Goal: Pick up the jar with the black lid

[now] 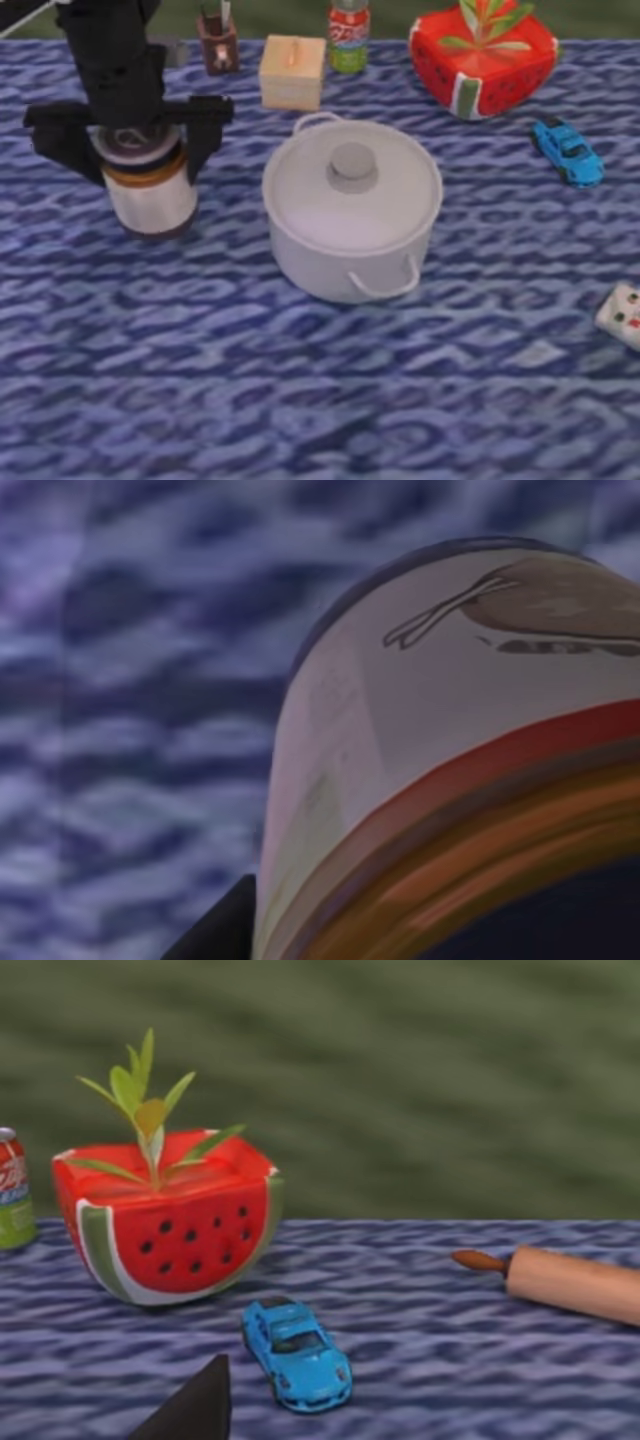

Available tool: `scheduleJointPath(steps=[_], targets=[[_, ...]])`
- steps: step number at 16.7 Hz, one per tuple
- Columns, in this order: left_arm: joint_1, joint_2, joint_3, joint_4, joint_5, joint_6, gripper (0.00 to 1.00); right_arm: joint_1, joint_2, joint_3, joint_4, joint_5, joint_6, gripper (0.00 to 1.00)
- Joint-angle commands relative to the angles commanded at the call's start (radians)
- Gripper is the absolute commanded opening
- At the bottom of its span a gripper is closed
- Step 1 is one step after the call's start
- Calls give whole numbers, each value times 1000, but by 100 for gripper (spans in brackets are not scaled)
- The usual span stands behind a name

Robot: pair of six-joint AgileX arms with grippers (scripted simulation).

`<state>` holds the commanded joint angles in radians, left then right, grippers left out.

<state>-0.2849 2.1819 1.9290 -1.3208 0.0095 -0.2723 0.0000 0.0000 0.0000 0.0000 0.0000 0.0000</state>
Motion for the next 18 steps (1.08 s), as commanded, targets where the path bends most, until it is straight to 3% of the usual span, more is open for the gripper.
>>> scheduleJointPath(steps=[6, 13, 17, 18], targets=[[2, -3, -3, 2, 0, -1, 0, 0, 0, 0, 0, 0, 0, 100], [0, 28, -148, 174, 1, -2, 0, 0, 0, 0, 0, 0, 0, 100], [0, 29, -154, 182, 0, -3, 0, 0, 0, 0, 0, 0, 0, 100], [0, 29, -154, 182, 0, -3, 8, 0, 0, 0, 0, 0, 0, 100]])
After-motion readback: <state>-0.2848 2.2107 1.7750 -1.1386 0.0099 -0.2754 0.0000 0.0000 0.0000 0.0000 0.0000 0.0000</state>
